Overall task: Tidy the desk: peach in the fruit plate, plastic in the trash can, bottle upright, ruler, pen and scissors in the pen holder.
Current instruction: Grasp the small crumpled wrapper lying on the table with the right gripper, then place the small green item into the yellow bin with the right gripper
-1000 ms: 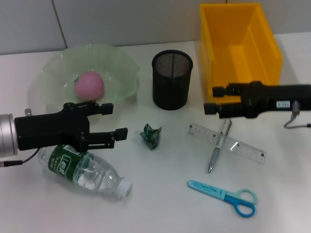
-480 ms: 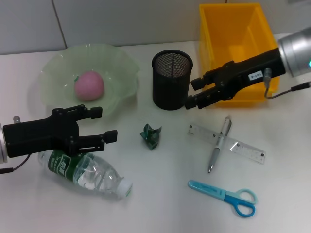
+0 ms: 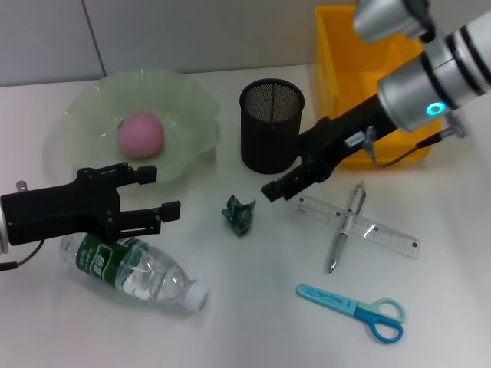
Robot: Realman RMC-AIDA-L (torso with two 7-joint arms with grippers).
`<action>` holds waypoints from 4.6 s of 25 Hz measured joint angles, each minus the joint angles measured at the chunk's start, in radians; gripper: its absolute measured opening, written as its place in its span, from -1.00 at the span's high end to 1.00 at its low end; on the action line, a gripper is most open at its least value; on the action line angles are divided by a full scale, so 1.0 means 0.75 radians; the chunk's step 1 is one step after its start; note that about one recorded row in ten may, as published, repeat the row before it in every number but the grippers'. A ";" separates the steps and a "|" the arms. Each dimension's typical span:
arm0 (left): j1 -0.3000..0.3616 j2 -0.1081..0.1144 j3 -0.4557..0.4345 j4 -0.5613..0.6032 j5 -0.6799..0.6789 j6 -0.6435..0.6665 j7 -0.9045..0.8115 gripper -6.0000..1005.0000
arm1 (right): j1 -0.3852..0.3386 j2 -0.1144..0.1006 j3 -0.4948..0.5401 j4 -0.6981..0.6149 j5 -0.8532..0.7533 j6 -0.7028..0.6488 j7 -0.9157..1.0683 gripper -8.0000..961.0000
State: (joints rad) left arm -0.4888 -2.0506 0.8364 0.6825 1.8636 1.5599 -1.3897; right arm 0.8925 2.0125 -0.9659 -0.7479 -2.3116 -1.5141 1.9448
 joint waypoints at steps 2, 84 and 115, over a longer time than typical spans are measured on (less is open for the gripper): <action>-0.004 0.000 -0.001 0.000 0.001 -0.001 0.000 -0.64 | 0.002 0.015 -0.060 0.000 -0.001 0.044 0.004 -0.66; -0.007 0.004 -0.033 0.005 0.000 -0.001 0.018 -0.63 | -0.131 0.088 -0.314 0.144 0.439 0.457 -0.255 0.87; -0.031 0.004 -0.035 0.014 0.000 -0.004 0.034 -0.62 | -0.417 0.051 0.538 0.203 0.938 0.566 -0.627 0.79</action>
State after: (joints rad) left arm -0.5123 -2.0479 0.8099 0.6928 1.8638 1.5566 -1.3644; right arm 0.5794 2.0507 -0.5624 -0.5958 -1.6080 -1.0896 1.4746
